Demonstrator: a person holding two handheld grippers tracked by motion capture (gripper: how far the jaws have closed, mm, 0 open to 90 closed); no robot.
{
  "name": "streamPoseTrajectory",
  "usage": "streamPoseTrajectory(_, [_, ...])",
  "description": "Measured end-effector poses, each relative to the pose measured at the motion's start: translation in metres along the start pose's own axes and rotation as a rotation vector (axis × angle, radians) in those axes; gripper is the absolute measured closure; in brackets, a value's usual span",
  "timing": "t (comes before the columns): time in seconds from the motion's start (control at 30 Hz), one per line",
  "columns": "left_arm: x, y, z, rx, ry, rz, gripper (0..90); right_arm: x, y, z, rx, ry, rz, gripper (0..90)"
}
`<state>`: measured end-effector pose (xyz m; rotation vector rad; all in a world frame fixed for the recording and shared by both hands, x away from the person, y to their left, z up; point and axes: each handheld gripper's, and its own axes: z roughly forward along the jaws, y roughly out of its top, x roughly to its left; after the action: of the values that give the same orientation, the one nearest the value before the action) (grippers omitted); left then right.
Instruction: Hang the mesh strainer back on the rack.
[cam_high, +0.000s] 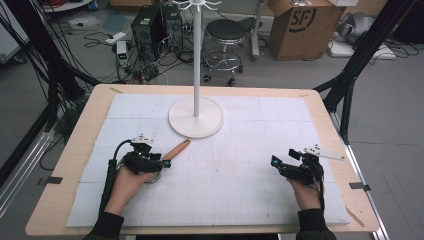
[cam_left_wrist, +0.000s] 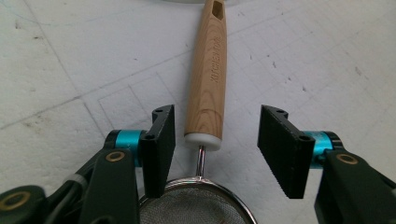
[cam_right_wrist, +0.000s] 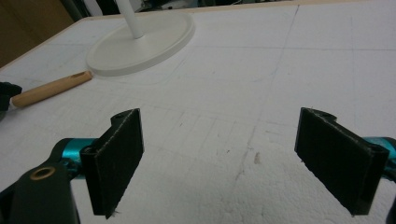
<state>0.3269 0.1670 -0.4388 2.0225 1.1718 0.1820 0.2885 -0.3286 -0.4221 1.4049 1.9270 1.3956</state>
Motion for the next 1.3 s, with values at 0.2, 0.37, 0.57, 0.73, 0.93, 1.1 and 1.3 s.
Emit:
streamPoseTrajectory(0.2, [-0.006,0.001,0.004,0.04,0.048,0.052,57.8,0.0,0.0,0.0,0.001,0.002,0.004,14.7])
streamPoseTrajectory(0.37, [-0.012,0.001,0.006,0.058,0.109,0.099,63.4,0.0,0.0,-0.001,-0.001,0.0,0.005,14.7])
streamPoseTrajectory(0.57, [-0.015,0.002,0.007,0.07,0.132,0.113,64.8,0.001,0.0,0.0,0.001,0.002,0.003,14.7])
streamPoseTrajectory(0.73, [-0.017,0.002,0.008,0.076,0.15,0.129,66.0,0.002,0.0,0.0,0.003,0.003,0.001,14.7])
streamPoseTrajectory(0.93, [-0.024,0.005,0.011,0.106,0.196,0.174,68.3,0.003,0.0,0.001,0.006,0.005,-0.001,14.8])
streamPoseTrajectory(1.1, [-0.027,0.009,0.012,0.143,0.205,0.208,69.0,0.002,0.0,0.002,0.006,0.004,-0.008,14.8])
streamPoseTrajectory(1.3, [-0.027,0.012,0.012,0.159,0.2,0.227,69.6,0.001,0.0,0.001,0.004,0.006,0.001,14.8])
